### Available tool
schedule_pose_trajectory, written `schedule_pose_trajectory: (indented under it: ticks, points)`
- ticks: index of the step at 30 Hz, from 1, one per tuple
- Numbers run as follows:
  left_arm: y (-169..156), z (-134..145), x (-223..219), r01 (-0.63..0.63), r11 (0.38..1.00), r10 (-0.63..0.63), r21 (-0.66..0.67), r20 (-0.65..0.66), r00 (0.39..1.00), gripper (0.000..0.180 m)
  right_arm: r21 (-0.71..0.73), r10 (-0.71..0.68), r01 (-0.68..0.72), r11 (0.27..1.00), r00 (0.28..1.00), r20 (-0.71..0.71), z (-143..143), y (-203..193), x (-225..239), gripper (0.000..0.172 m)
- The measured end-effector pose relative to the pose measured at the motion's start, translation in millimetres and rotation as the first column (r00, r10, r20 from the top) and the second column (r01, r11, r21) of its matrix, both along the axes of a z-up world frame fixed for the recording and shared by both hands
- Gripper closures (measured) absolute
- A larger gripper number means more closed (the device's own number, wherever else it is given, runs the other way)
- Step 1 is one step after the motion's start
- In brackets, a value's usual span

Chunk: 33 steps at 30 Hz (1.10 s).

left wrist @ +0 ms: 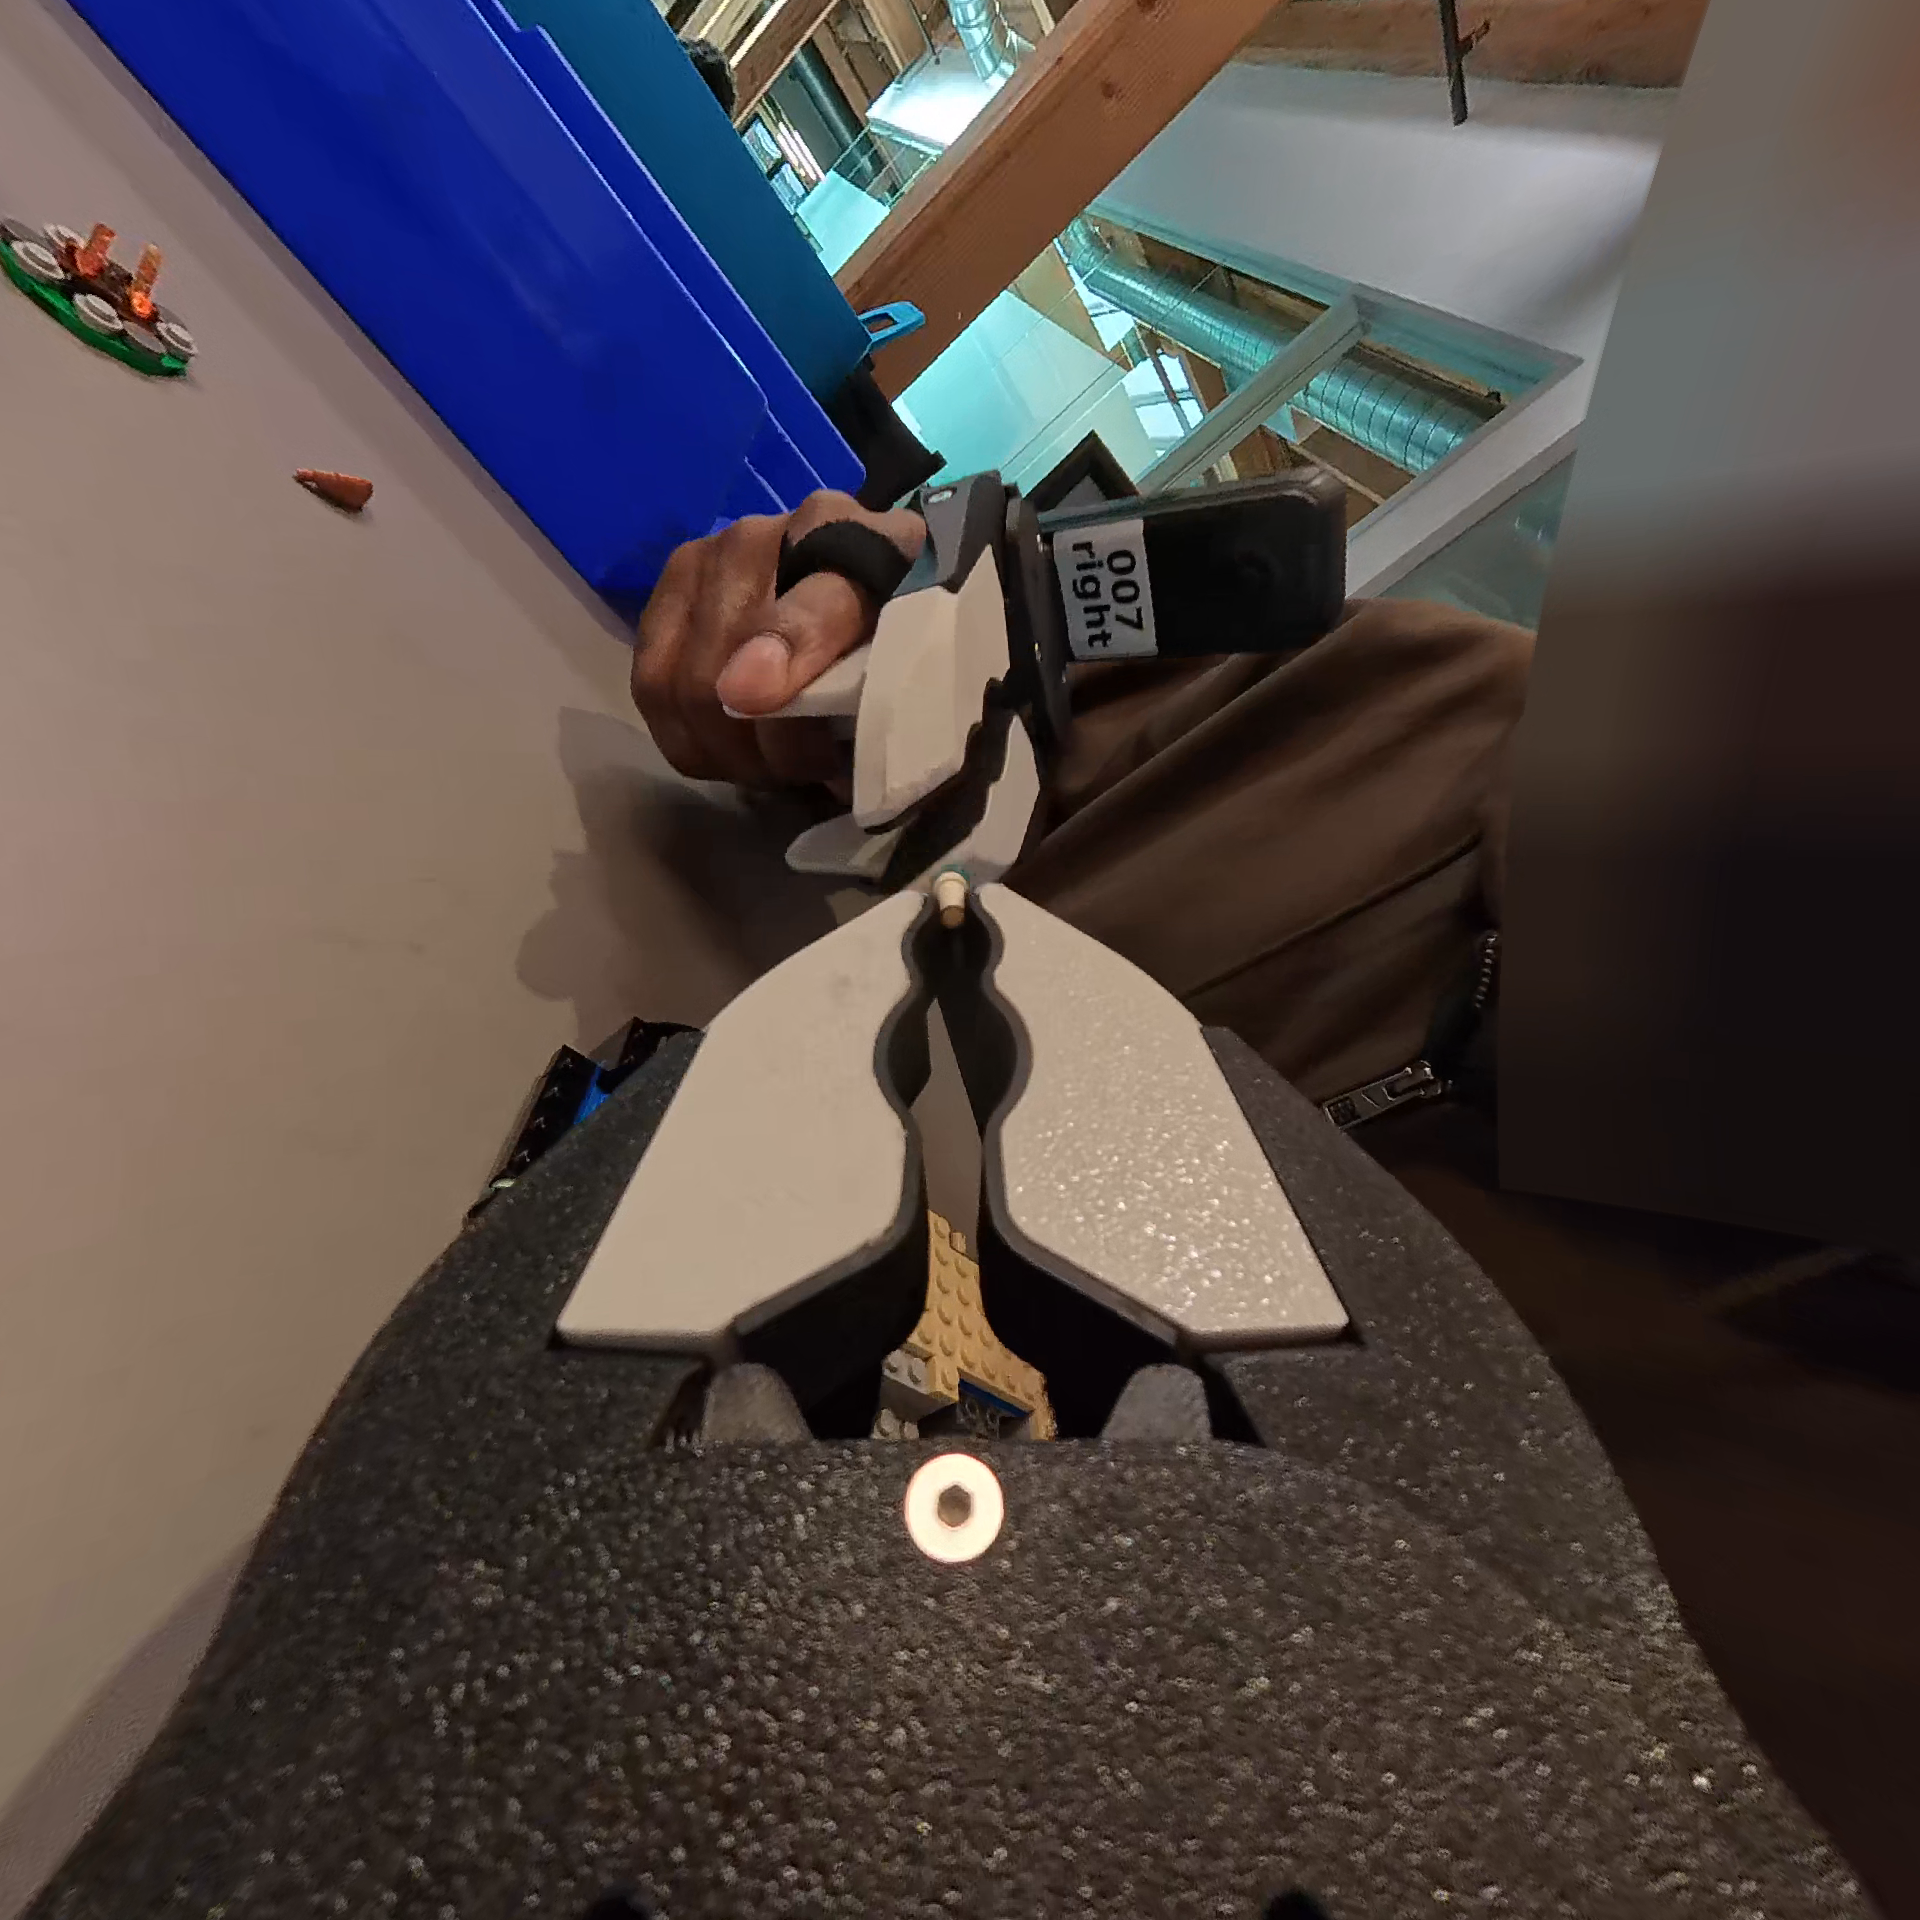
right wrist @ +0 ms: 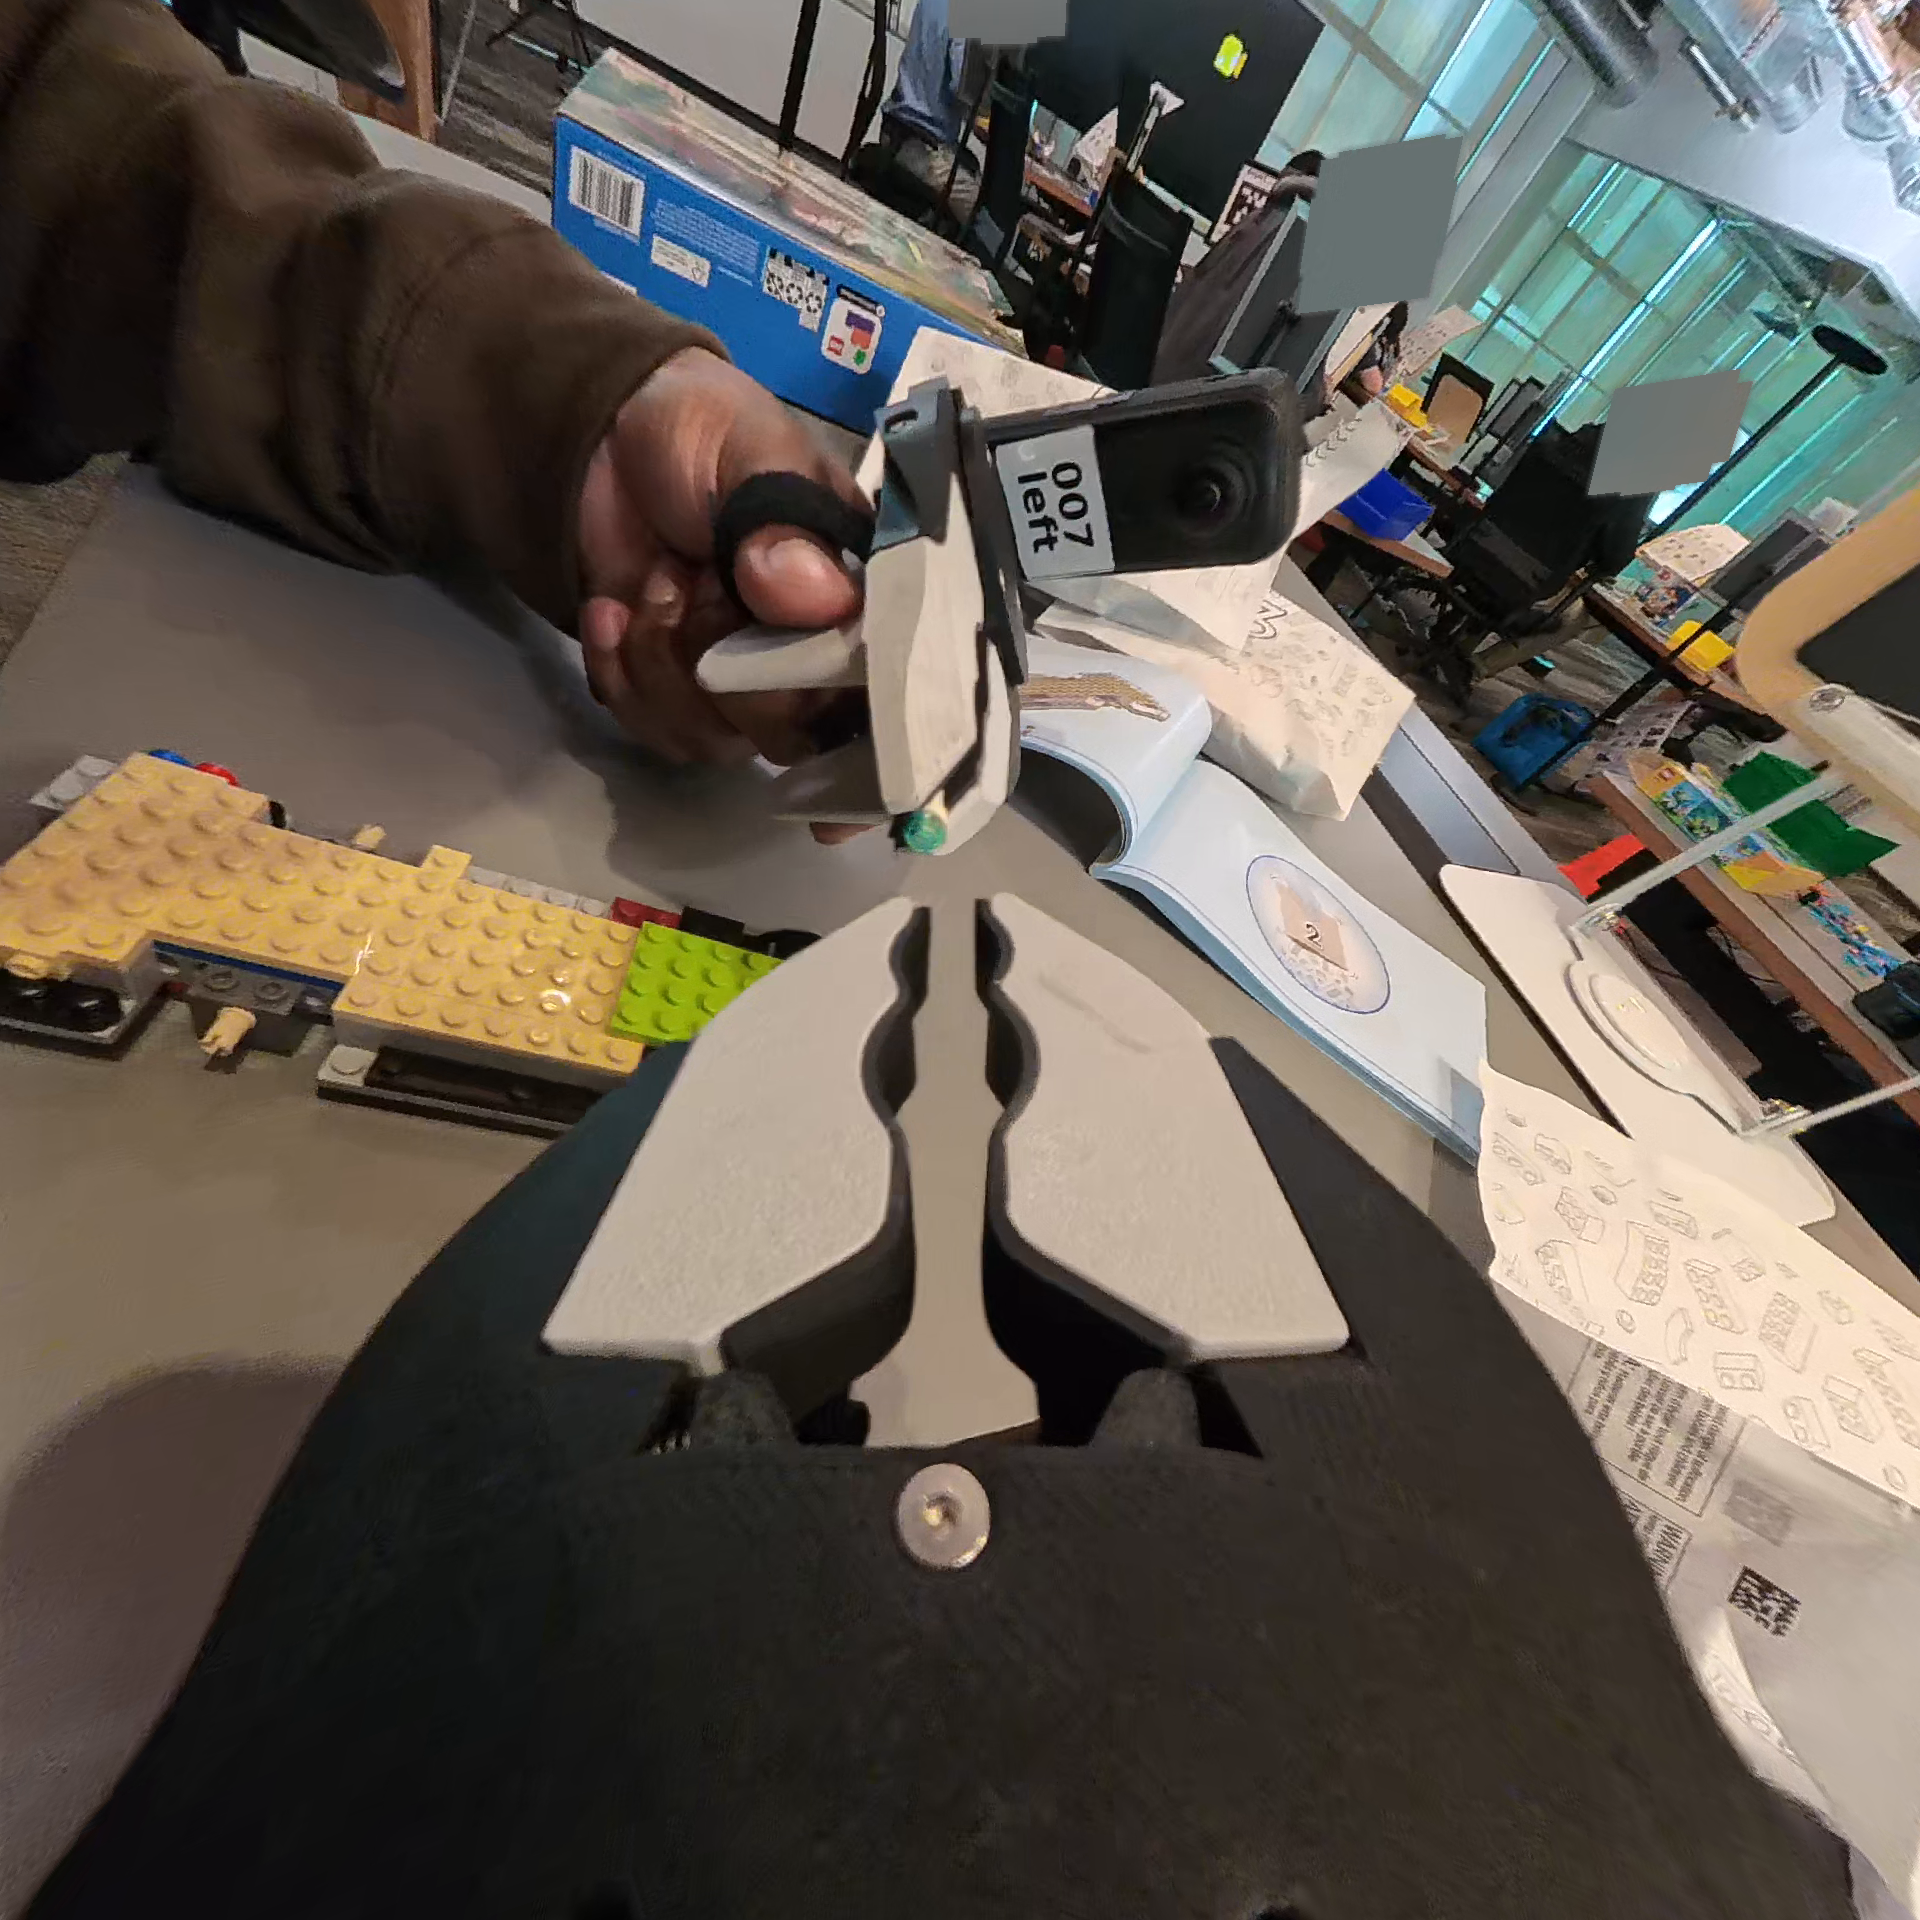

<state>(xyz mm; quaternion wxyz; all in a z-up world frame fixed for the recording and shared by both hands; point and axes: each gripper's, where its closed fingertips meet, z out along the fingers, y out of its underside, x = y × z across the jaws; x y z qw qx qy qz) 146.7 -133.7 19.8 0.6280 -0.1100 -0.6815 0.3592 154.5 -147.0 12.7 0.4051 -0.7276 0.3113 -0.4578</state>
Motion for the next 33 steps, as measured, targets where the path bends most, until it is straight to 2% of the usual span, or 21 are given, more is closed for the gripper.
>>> schedule_pose_trajectory:
  ticks: [5,15,24,27,29,31,33]
  points:
    - [0,0,-4,0.004,1.000,-0.004,0.001,0.004,1.000,0.177,-0.013,-0.006,0.007,1.000,0.999,0.035,2,8,4,0.154]
    - [-3,1,1,-0.025,1.000,0.025,0.003,-0.007,1.000,0.177,-0.042,-0.031,0.033,0.999,0.998,0.058,3,8,5,0.166]
    - [-5,0,5,-0.048,0.999,0.048,0.002,0.002,0.999,0.177,-0.010,-0.096,0.096,0.995,0.994,0.044,5,-5,-4,0.167]
    - [-4,-1,5,-0.050,0.999,0.050,-0.004,0.019,0.999,0.178,0.033,-0.206,0.206,0.978,0.978,0.016,8,-24,-24,0.167]
    - [-3,0,4,-0.048,0.999,0.048,-0.009,0.023,0.999,0.177,0.052,-0.347,0.346,0.937,0.938,0.016,17,-52,-49,0.166]
    - [-3,1,2,-0.045,0.999,0.045,-0.015,0.031,0.999,0.177,0.061,-0.525,0.522,0.851,0.850,0.047,38,-95,-85,0.166]
    - [-2,3,-1,-0.038,0.999,0.039,-0.020,0.032,0.999,0.177,0.070,-0.689,0.686,0.724,0.719,0.090,62,-143,-130,0.166]
